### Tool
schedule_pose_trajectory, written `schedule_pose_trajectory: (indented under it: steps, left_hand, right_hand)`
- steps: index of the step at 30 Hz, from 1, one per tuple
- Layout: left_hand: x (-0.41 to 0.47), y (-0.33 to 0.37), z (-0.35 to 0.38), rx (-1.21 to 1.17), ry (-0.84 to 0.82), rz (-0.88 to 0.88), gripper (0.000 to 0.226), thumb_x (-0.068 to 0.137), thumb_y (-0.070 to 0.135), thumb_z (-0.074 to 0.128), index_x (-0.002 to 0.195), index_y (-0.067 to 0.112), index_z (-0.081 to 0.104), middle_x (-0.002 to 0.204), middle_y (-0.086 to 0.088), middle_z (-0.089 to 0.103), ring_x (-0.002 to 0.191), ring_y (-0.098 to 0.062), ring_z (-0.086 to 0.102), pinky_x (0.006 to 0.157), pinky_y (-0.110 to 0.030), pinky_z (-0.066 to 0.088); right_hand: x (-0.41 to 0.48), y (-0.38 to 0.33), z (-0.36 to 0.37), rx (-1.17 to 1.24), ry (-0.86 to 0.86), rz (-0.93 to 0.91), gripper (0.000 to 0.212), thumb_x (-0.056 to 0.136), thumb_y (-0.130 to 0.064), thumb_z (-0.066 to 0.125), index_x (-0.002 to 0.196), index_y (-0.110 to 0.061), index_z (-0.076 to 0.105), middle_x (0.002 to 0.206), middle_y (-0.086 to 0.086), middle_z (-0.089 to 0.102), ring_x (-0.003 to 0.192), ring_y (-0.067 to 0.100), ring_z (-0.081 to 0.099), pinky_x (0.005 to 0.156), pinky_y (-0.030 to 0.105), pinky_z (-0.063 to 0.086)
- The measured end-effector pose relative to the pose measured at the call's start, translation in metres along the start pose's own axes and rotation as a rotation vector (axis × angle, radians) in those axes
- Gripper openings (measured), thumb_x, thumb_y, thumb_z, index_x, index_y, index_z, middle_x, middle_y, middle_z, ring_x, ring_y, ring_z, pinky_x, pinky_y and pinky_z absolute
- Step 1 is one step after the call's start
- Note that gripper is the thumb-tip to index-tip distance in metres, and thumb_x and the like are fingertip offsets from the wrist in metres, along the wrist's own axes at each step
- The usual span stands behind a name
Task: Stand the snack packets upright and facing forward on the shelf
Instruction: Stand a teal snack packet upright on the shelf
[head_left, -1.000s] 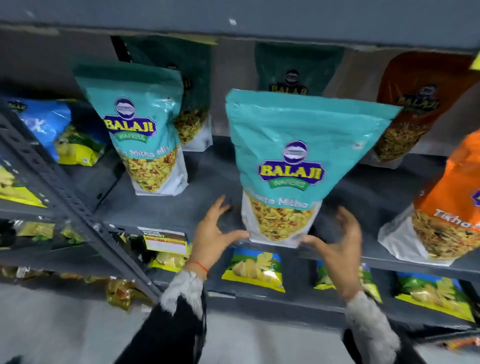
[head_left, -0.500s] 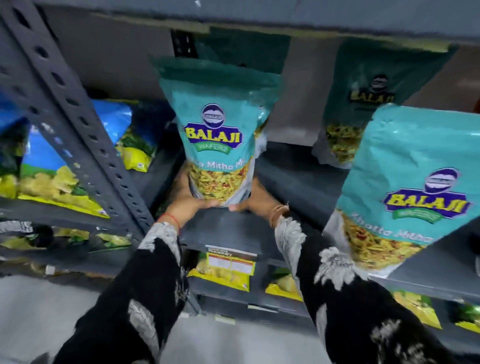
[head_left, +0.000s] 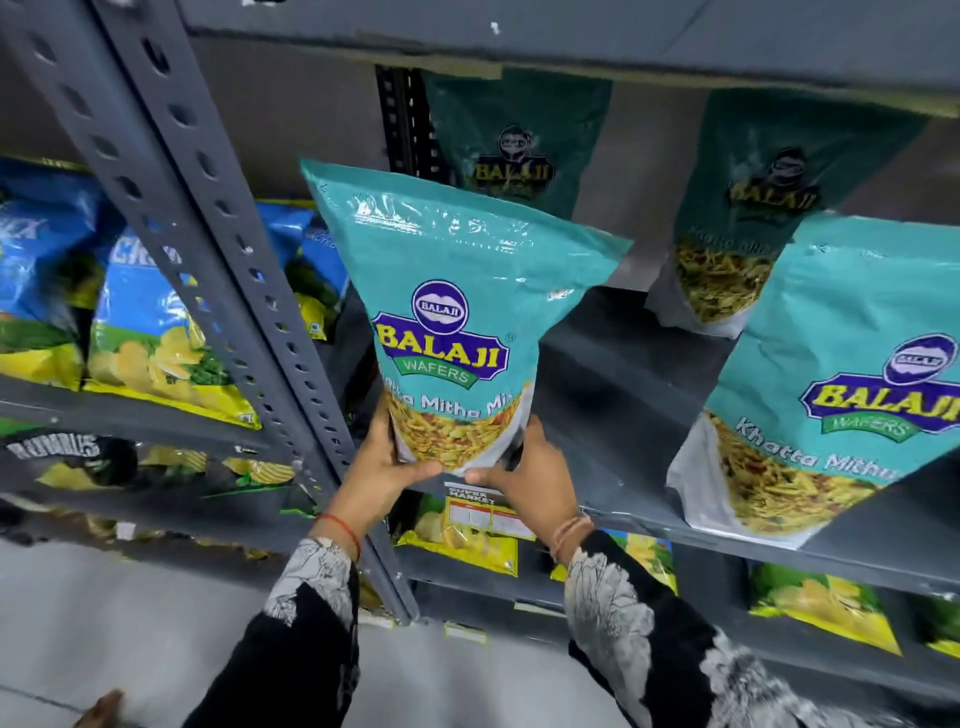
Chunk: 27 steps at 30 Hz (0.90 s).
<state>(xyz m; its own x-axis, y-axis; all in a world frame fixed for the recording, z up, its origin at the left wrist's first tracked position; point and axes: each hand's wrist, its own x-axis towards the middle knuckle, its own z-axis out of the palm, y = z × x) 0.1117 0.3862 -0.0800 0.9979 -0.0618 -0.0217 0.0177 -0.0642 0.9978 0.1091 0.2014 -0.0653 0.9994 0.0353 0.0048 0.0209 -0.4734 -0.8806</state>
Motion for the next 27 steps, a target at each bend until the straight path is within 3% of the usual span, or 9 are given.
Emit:
schedule_pose_trajectory:
  steps: [3, 5, 7, 9, 12, 16, 19, 23, 27]
  left_hand:
    - [-0.001, 0.001, 0.0, 0.01, 0.006, -0.024, 0.103, 0.055, 0.008, 0.073, 0.141, 0.022, 0.017, 0.132, 0.008, 0.045, 0.126, -0.013, 0.041, 0.111, -0.04, 0.031]
    - [0.0, 0.0, -0.001, 0.012, 0.009, -0.03, 0.105, 0.056, 0.008, 0.074, 0.142, 0.023, 0.015, 0.137, 0.003, 0.042, 0.131, -0.016, 0.038, 0.112, -0.041, 0.03]
    - [0.0, -0.001, -0.002, 0.005, 0.006, -0.038, 0.105, 0.059, 0.002, 0.076, 0.141, 0.026, 0.016, 0.136, 0.005, 0.042, 0.132, -0.017, 0.036, 0.112, -0.04, 0.029]
    - [0.0, -0.002, -0.003, -0.006, -0.008, -0.044, 0.102, 0.062, -0.005, 0.075, 0.141, 0.028, 0.018, 0.135, 0.006, 0.044, 0.131, -0.016, 0.038, 0.111, -0.04, 0.029]
    - [0.001, 0.0, -0.003, 0.014, -0.003, -0.052, 0.1, 0.062, -0.002, 0.075, 0.139, 0.03, 0.02, 0.133, 0.007, 0.045, 0.126, -0.013, 0.041, 0.111, -0.041, 0.03]
    - [0.002, -0.001, -0.004, 0.031, 0.013, -0.053, 0.094, 0.066, -0.008, 0.072, 0.132, 0.039, 0.024, 0.129, 0.011, 0.047, 0.126, -0.014, 0.041, 0.111, -0.041, 0.03]
    - [0.0, 0.0, -0.004, 0.049, 0.02, -0.07, 0.094, 0.061, 0.001, 0.075, 0.129, 0.043, 0.025, 0.127, 0.014, 0.048, 0.128, -0.016, 0.041, 0.109, -0.04, 0.031]
    - [-0.001, 0.005, -0.002, 0.073, 0.033, -0.058, 0.103, 0.053, 0.018, 0.076, 0.139, 0.033, 0.02, 0.137, 0.004, 0.044, 0.13, -0.02, 0.04, 0.112, -0.044, 0.03]
    - [-0.001, 0.01, 0.003, 0.077, 0.026, -0.049, 0.105, 0.054, 0.015, 0.074, 0.141, 0.03, 0.016, 0.142, -0.001, 0.041, 0.132, -0.022, 0.037, 0.113, -0.046, 0.028]
  right_hand:
    - [-0.002, -0.003, -0.005, 0.067, -0.034, -0.002, 0.071, 0.06, -0.023, 0.084, 0.116, -0.014, 0.042, 0.111, 0.002, 0.063, 0.102, 0.024, 0.061, 0.077, 0.029, 0.049]
    - [-0.002, -0.009, -0.014, 0.388, -0.03, -0.013, 0.07, 0.067, -0.005, 0.077, 0.124, -0.015, 0.037, 0.126, 0.007, 0.055, 0.116, 0.024, 0.054, 0.092, 0.032, 0.047]
    - [0.002, -0.02, -0.027, 0.703, 0.038, -0.046, 0.051, 0.074, 0.009, 0.064, 0.117, -0.012, 0.044, 0.131, 0.016, 0.05, 0.12, 0.027, 0.049, 0.1, 0.04, 0.043]
    - [0.008, -0.033, -0.038, 0.84, 0.084, -0.072, 0.029, 0.08, 0.011, 0.054, 0.1, -0.011, 0.055, 0.117, 0.016, 0.058, 0.11, 0.027, 0.053, 0.097, 0.042, 0.043]
    - [0.013, -0.052, -0.042, 0.84, 0.13, -0.092, 0.019, 0.084, 0.005, 0.052, 0.081, -0.012, 0.061, 0.085, -0.001, 0.068, 0.087, 0.019, 0.059, 0.083, 0.034, 0.049]
    - [0.013, -0.065, -0.036, 0.825, 0.212, -0.07, 0.025, 0.085, 0.006, 0.051, 0.072, -0.015, 0.058, 0.068, -0.009, 0.068, 0.075, 0.017, 0.057, 0.072, 0.029, 0.048]
    - [0.011, -0.064, -0.032, 0.777, 0.25, -0.063, 0.027, 0.089, 0.004, 0.045, 0.071, -0.015, 0.051, 0.077, 0.008, 0.058, 0.078, 0.024, 0.05, 0.074, 0.036, 0.043]
    - [0.008, -0.066, -0.021, 0.822, 0.331, 0.018, 0.024, 0.093, -0.003, 0.041, 0.072, -0.014, 0.047, 0.084, 0.011, 0.051, 0.083, 0.026, 0.044, 0.076, 0.04, 0.04]
    - [0.0, -0.071, -0.029, 0.817, 0.315, -0.05, 0.017, 0.091, 0.0, 0.044, 0.084, -0.015, 0.048, 0.111, 0.019, 0.054, 0.103, 0.028, 0.051, 0.096, 0.041, 0.041]
